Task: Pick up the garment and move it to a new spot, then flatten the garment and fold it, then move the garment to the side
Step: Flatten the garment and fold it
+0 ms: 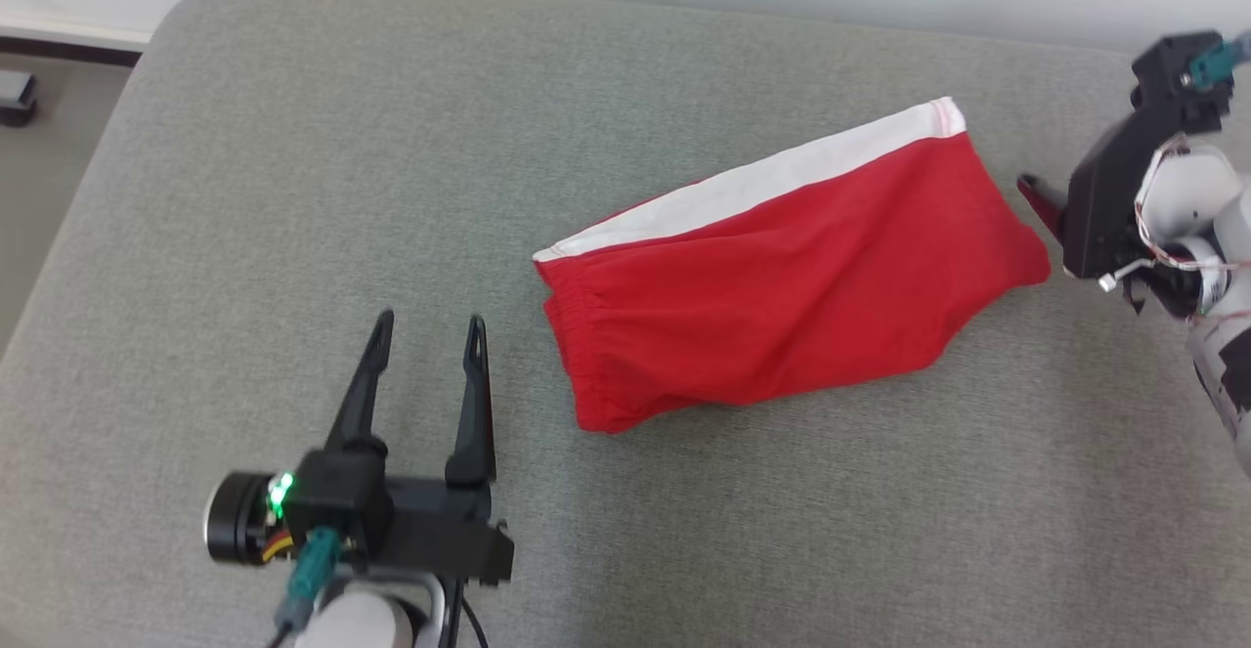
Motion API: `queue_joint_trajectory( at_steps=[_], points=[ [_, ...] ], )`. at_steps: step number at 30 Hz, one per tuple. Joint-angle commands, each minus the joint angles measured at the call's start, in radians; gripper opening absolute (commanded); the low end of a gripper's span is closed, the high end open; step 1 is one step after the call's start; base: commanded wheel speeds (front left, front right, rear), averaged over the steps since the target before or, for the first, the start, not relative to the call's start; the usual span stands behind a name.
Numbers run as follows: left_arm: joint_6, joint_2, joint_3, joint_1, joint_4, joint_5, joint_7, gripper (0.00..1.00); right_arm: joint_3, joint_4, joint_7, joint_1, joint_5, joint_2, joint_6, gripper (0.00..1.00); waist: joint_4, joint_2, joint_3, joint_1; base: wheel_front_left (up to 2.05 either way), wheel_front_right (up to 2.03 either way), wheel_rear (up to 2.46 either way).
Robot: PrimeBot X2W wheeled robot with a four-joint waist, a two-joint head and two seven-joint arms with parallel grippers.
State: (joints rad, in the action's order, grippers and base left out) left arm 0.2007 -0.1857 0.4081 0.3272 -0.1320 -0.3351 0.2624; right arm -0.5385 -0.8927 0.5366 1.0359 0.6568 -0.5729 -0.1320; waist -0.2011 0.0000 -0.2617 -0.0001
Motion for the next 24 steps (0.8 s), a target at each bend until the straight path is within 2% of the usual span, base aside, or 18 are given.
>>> queue_joint_trajectory(
  at_steps=[1, 13, 19, 24],
  points=[
    [-0.003, 0.008, -0.007, -0.035, 0.016, 0.024, 0.002, 1.00, 0.013, -0.012, -0.006, -0.028, -0.014, 0.003, 0.002, 1.00, -0.017, 0.0000, -0.009, 0.0001, 0.00, 0.00, 0.00],
    [-0.010, 0.027, -0.074, -0.170, 0.071, 0.103, 0.002, 1.00, 0.096, -0.073, -0.057, -0.073, -0.086, 0.060, 0.002, 1.00, -0.053, 0.0000, -0.037, 0.0001, 0.00, 0.00, 0.00],
    [-0.028, 0.050, -0.102, -0.214, 0.075, 0.122, 0.003, 1.00, 0.127, -0.108, -0.074, -0.079, -0.135, 0.108, 0.002, 1.00, -0.067, 0.0000, -0.048, 0.0001, 0.00, 0.00, 0.00],
    [-0.050, 0.069, -0.120, -0.232, 0.062, 0.126, 0.003, 1.00, 0.103, -0.106, -0.027, -0.109, -0.154, 0.142, -0.001, 1.00, -0.073, 0.0000, -0.052, 0.0001, 0.00, 0.00, 0.00]
  ],
)
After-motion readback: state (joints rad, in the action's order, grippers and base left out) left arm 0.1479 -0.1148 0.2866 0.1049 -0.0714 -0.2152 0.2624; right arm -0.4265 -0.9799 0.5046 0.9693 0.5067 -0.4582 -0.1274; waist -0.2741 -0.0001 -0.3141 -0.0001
